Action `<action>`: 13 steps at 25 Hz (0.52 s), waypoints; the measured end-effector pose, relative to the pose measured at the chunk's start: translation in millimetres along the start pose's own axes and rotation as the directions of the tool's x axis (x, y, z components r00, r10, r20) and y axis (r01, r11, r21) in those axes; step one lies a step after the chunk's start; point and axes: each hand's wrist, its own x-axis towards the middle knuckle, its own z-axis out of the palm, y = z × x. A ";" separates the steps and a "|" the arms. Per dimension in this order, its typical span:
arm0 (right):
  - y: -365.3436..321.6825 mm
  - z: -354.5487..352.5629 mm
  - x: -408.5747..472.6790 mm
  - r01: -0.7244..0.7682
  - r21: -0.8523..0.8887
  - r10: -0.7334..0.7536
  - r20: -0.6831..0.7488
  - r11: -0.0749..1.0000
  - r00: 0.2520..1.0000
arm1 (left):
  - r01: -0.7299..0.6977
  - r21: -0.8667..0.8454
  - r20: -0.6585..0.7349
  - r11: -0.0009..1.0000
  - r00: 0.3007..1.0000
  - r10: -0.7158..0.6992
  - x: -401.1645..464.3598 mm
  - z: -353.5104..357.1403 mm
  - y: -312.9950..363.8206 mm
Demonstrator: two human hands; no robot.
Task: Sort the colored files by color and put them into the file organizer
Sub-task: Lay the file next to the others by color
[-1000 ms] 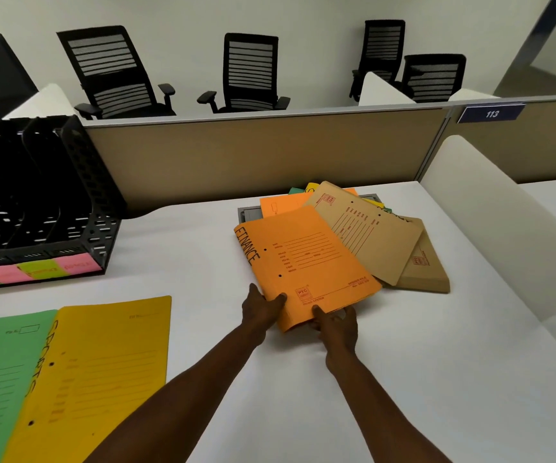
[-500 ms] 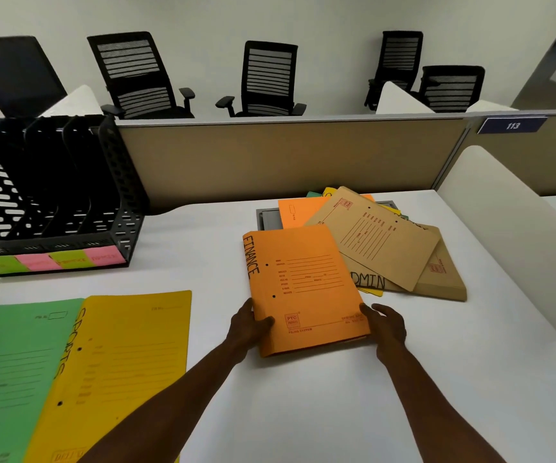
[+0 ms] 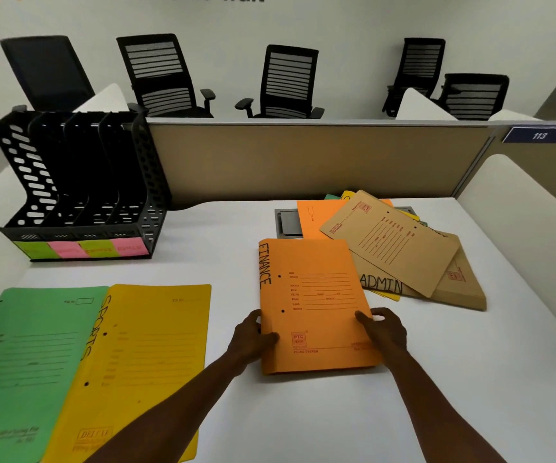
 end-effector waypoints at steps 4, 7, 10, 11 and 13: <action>-4.6 5.5 -7.1 -0.030 0.024 0.031 -0.036 0.999 0.999 | -0.023 0.109 -0.116 0.994 0.993 0.035 -8.6 -1.4 -4.5; -5.3 11.4 -19.8 0.014 -0.004 -0.014 -0.054 1.000 0.998 | -0.006 0.190 -0.180 0.982 0.983 0.041 -16.4 -5.2 -9.8; -0.1 23.6 -37.3 0.047 -0.029 -0.048 -0.053 0.998 0.997 | 0.001 0.325 -0.163 0.946 0.985 0.055 -26.0 -8.5 -22.9; 2.4 28.0 -43.7 0.047 -0.021 -0.049 -0.064 0.999 0.997 | -0.003 0.386 -0.152 0.922 0.986 0.067 -29.4 -9.5 -28.4; 6.6 35.7 -55.5 0.040 0.001 -0.040 -0.092 0.999 0.995 | -0.004 0.486 -0.150 0.874 0.985 0.087 -36.5 -11.9 -37.5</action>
